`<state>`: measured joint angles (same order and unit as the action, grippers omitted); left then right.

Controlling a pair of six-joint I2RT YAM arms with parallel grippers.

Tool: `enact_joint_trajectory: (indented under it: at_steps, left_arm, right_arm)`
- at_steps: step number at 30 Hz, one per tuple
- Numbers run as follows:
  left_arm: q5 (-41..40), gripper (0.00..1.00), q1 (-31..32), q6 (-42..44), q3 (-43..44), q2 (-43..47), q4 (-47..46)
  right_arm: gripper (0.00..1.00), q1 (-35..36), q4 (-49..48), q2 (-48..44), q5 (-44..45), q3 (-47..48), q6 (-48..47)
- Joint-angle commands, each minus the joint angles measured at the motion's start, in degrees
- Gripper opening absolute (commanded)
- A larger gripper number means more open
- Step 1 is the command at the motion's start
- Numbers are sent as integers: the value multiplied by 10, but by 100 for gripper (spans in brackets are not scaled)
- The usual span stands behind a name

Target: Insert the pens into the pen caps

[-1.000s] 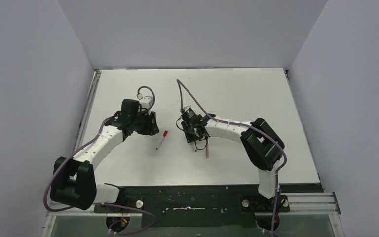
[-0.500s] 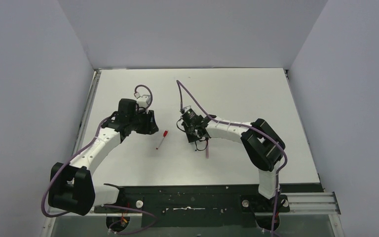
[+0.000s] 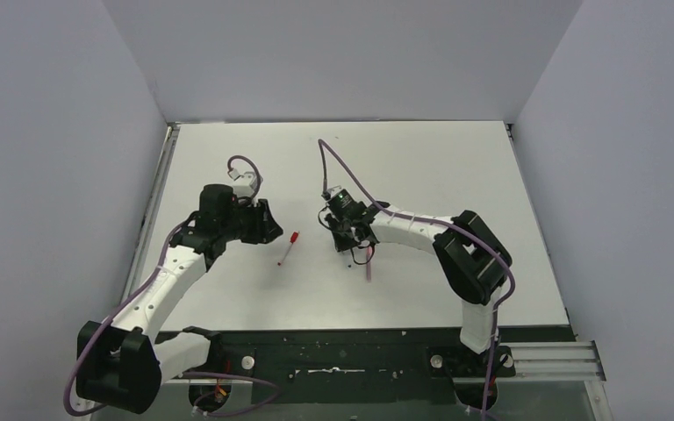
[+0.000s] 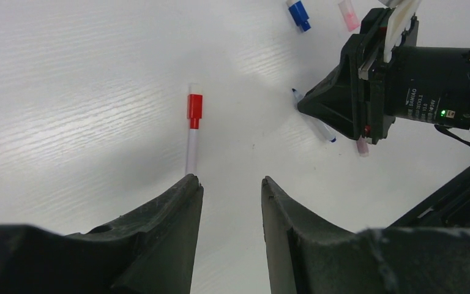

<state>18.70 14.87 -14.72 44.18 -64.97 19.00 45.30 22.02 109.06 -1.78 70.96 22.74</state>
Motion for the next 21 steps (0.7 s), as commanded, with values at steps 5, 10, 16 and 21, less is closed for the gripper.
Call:
enact_joint_trajectory:
  at_steps: [5,10,16,21]
  left_arm:
    - [140,39,9,-126,-77,36,-230]
    - [139,39,56,-189,-127,61,-369]
    - [119,39,81,-273,-191,75,-566]
    - [112,39,84,-263,-183,56,-571]
  right_arm:
    - [0,-4,-82,-146,-16,14,26]
    - [0,-4,-153,-197,-16,11,47]
    - [0,1,-195,-217,-34,35,70]
    - [0,10,-194,-219,-42,50,72]
